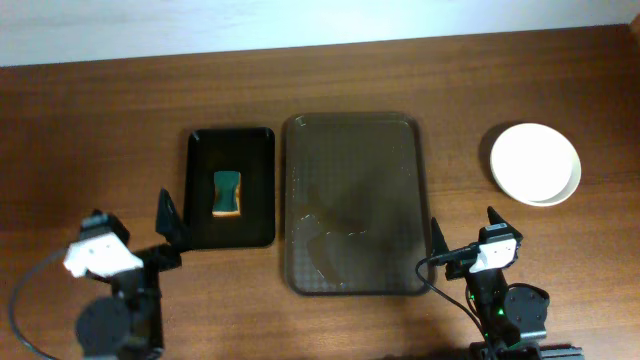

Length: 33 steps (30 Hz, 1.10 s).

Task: Clean dirty plates on tray and stack at the side

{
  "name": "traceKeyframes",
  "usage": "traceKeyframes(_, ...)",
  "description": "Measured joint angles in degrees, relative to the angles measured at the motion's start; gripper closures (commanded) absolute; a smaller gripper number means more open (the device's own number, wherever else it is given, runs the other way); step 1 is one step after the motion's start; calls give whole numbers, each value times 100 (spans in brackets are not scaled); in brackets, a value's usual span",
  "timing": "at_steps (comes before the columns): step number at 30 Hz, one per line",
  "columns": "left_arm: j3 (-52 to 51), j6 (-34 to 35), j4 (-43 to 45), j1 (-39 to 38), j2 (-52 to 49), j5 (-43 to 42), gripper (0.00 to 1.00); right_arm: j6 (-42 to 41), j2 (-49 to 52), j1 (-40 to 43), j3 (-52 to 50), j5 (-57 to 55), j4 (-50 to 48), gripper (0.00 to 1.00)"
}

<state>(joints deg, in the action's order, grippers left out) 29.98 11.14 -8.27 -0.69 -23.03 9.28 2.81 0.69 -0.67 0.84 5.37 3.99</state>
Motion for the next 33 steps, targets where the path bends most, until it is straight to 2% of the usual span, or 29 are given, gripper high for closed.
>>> traceKeyframes(4,-1316,-2,682,98,1141,-74,0,2,0,0,0,0,0,2)
traceKeyframes(8,-2092,-2,988,214,2096,-92,0,0,-2,0,0,0,0,2)
traceKeyframes(10,-2481,-2,1506,240,2229,-92,0,2,0,0,0,0,0,2)
traceKeyframes(12,-2776,0,1458,240,2236,-94,0,0,0,0,0,0,0,2)
traceKeyframes(15,-2942,-2,754,240,2238,-94,0,2,0,0,0,0,0,2)
traceKeyframes(18,-2940,-2,461,240,2238,-96,0,-2,0,0,0,0,0,2)
traceKeyframes(33,-2940,-2,461,238,2240,-96,0,2,0,0,0,0,0,2)
